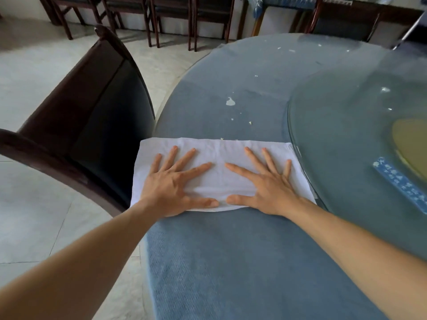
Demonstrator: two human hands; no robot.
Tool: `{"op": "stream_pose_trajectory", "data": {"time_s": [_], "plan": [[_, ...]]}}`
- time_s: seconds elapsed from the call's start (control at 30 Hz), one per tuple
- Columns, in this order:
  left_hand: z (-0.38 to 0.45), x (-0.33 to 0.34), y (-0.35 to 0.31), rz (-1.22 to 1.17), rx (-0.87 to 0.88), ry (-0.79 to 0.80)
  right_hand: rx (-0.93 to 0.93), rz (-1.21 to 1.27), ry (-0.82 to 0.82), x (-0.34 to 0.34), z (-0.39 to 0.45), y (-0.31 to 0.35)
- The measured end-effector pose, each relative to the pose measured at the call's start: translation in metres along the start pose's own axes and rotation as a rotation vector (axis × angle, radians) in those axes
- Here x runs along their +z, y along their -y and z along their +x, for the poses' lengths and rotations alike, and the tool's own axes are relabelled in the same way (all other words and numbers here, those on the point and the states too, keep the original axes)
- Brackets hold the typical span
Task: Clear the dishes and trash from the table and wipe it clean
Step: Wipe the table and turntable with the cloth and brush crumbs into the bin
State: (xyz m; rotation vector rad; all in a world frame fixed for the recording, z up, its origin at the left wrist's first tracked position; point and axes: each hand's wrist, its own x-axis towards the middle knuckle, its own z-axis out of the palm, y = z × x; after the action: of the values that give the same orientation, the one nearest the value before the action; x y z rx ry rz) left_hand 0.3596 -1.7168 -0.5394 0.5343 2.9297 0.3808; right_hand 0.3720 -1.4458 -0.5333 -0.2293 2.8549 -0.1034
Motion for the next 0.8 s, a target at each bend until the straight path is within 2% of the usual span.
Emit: {"op": "stream_pose_trajectory", "data": {"time_s": [0.47,0.8], "plan": [[0.106,-0.025,0.047,0.027,0.090,0.042,0.086,0.006,0.007,-0.029,0.087,0.001],[0.207,-0.045,0.090,-0.003,0.209,0.085,0.232,0.036,0.015,-0.050,0.160,0.005]]}}
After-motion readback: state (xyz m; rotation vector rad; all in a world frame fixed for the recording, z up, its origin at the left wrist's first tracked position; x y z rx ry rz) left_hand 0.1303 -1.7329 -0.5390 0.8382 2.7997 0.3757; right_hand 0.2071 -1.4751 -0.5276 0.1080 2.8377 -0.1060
